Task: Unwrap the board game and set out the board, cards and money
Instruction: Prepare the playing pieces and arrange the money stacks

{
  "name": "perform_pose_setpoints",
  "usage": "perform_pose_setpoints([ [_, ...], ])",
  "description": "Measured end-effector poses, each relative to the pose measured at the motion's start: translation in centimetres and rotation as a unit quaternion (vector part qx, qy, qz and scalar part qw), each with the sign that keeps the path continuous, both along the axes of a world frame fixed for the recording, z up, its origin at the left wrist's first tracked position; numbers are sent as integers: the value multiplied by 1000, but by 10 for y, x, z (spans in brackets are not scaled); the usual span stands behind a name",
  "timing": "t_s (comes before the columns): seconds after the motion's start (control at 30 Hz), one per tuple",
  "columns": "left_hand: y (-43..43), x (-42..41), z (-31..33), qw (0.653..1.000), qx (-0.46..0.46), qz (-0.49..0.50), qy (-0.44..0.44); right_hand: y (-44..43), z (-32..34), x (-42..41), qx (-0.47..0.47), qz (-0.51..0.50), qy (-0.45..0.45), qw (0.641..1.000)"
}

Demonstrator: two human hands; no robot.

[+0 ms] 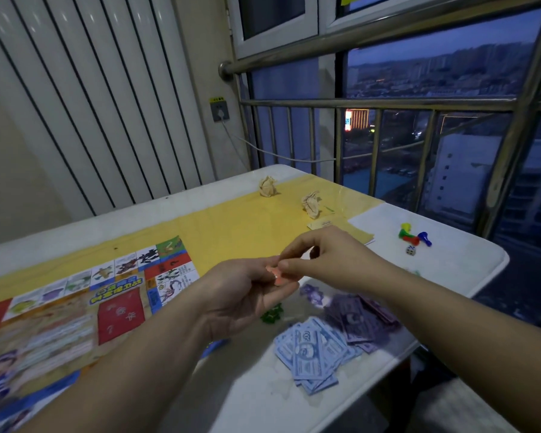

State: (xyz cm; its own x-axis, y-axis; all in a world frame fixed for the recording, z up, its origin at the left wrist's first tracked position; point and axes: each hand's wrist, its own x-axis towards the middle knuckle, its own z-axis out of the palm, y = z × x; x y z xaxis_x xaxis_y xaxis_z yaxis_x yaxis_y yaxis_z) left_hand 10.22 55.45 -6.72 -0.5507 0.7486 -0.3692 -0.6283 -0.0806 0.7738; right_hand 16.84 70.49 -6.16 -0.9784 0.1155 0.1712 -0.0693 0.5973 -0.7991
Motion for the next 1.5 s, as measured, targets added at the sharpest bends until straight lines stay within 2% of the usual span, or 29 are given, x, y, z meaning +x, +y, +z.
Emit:
perform_pose_setpoints([
  [0.13, -11, -2, -1, 997, -20, -11, 75, -9, -1, -2, -39, 6, -26, 999],
  [0.3, -18, 1, -1, 995, -40, 36, 87, -11, -2, -6, -99, 7, -56, 994],
  [0.4, -14, 5, -3, 996, -41, 57, 64, -11, -4, -6, -105, -2, -79, 991],
  [0.53, -6, 8, 0, 998, -6, 50, -37, -3, -5, -2, -103, -42, -57, 992],
  [0.67, 4, 12, 3, 998, 1, 47, -45, 20, 0, 4, -134, -95, -18, 986],
  [0.77, 11, 13, 1, 999, -12, 45, -12, 54, -4, 6, -76, -169, -24, 982],
  [0.9, 20, 14, -5, 998, -28, 51, 30, 88, -19, 7, 69, -210, -116, 968],
  [0.97, 23, 14, -7, 997, -30, 59, 41, 90, -20, 8, 115, -232, -93, 961],
  [1.03, 26, 14, -10, 996, -33, 65, 46, 77, -12, 11, 90, -204, -42, 974],
  [1.1, 26, 15, -12, 997, -33, 64, 40, 54, -3, 15, 24, -113, -39, 993],
  [1.2, 24, 17, -12, 998, -29, 51, 35, 26, 1, 13, 52, -13, -63, 997],
  [1.27, 20, 19, -11, 998, -21, 46, 26, 18, -4, 7, 55, 2, -58, 997],
  [1.43, -3, 9, -3, 998, -7, 50, -45, 9, -7, -2, -82, -38, -41, 995],
  [1.5, -17, 5, 0, 997, -11, 63, -41, 8, -6, -5, -89, -53, -35, 994],
])
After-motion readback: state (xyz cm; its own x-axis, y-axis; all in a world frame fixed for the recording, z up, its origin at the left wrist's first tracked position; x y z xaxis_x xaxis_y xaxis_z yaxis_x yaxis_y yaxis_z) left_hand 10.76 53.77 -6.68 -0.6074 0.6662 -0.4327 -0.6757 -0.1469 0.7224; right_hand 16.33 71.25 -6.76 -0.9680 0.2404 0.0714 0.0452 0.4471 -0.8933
